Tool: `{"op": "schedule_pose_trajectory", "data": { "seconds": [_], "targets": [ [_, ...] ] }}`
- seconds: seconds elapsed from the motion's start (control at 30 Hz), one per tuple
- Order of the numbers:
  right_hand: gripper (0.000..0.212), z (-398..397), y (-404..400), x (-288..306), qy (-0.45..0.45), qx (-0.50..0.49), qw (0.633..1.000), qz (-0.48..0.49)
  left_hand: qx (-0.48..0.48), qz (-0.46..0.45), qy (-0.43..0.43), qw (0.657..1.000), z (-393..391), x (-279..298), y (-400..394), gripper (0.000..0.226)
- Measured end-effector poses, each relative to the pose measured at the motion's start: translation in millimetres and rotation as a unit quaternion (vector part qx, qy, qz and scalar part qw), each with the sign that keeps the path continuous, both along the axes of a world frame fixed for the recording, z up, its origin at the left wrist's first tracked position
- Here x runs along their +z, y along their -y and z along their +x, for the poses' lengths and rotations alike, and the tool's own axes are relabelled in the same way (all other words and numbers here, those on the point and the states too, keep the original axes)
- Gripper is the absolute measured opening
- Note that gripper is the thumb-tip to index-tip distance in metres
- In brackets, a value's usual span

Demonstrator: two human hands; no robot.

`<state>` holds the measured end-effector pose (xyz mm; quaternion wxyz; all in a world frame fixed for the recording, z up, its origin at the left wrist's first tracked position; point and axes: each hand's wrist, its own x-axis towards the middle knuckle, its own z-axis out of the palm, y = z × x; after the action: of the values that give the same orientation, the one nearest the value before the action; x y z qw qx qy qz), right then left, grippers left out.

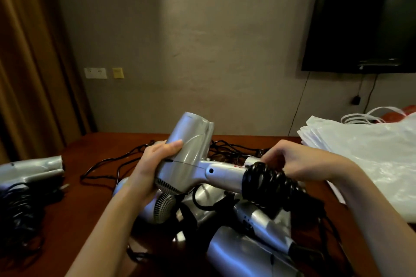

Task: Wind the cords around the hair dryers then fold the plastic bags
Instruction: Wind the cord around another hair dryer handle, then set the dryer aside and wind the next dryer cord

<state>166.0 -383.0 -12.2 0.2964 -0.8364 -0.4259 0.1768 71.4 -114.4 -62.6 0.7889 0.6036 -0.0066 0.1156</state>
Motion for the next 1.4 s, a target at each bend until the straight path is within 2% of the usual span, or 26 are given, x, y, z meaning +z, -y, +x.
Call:
{"op": "schedule_pose_trajectory", "data": {
  "seconds": [0.07, 0.17, 0.2, 0.3, 0.4, 0.5, 0.57, 0.67, 0.73, 0.8, 0.83, 0.93, 0.97, 1.07, 1.1, 1.17, 1.27, 1.4],
  "targets": [
    [0.03, 2, -1, -2, 0.005, -0.036, 0.999, 0.011, 0.012, 0.038, 0.025, 0.999, 0, 2, 1, 0.081],
    [0.005, 7, 0, -1, -0.035, -0.071, 0.995, 0.065, 0.044, 0.087, 0.059, 0.993, -1, 5, 3, 0.042],
    [0.005, 6, -1, 1, -0.047, -0.086, 0.992, 0.081, 0.051, 0.104, 0.068, 0.991, -1, 5, 2, 0.036],
    [0.012, 7, -4, 0, -0.081, -0.144, 0.977, 0.137, 0.056, 0.148, 0.089, 0.983, -1, 4, 3, 0.029],
    [0.023, 3, -10, 1, -0.099, -0.207, 0.942, 0.243, 0.062, 0.151, 0.122, 0.979, -1, 6, 9, 0.022],
    [0.027, -6, -21, 3, -0.103, -0.218, 0.92, 0.309, 0.106, 0.141, 0.128, 0.976, 3, 3, 9, 0.03],
    [0.035, -16, -29, 6, -0.031, -0.203, 0.939, 0.275, 0.134, 0.126, 0.113, 0.976, 6, 0, 5, 0.039],
    [0.059, -35, -42, 4, 0.137, -0.189, 0.961, 0.147, 0.148, 0.097, 0.066, 0.982, 7, -2, -1, 0.033],
    [0.068, -45, -52, -4, 0.217, -0.158, 0.959, 0.094, 0.153, 0.076, 0.041, 0.984, 9, -2, -5, 0.021],
    [0.067, -50, -61, -13, 0.307, -0.144, 0.938, 0.077, 0.151, 0.06, 0.029, 0.986, 7, 1, -6, 0.014],
    [0.064, -51, -64, -15, 0.334, -0.15, 0.926, 0.087, 0.147, 0.051, 0.027, 0.987, 5, 3, -7, 0.013],
    [0.062, -55, -71, -13, 0.334, -0.163, 0.921, 0.119, 0.127, 0.024, 0.003, 0.992, -1, 11, -17, 0.022],
    [0.062, -57, -75, -11, 0.338, -0.161, 0.919, 0.124, 0.126, 0.022, -0.008, 0.992, -4, 14, -24, 0.032],
    [0.062, -66, -95, 2, 0.325, -0.151, 0.922, 0.144, 0.168, 0.018, -0.012, 0.985, -19, 27, -44, 0.099],
    [0.062, -69, -105, 6, 0.312, -0.148, 0.926, 0.152, 0.188, 0.015, -0.006, 0.982, -26, 29, -53, 0.11],
    [0.061, -75, -128, 14, 0.289, -0.148, 0.933, 0.159, 0.219, 0.005, -0.003, 0.976, -44, 36, -68, 0.109],
    [0.063, -82, -172, 19, 0.24, -0.163, 0.945, 0.149, 0.255, 0.019, -0.003, 0.967, -70, 41, -92, 0.083],
    [0.072, -90, -233, 5, 0.107, -0.171, 0.969, 0.141, 0.321, 0.111, -0.045, 0.94, -99, 30, -131, 0.082]
  ]
}}
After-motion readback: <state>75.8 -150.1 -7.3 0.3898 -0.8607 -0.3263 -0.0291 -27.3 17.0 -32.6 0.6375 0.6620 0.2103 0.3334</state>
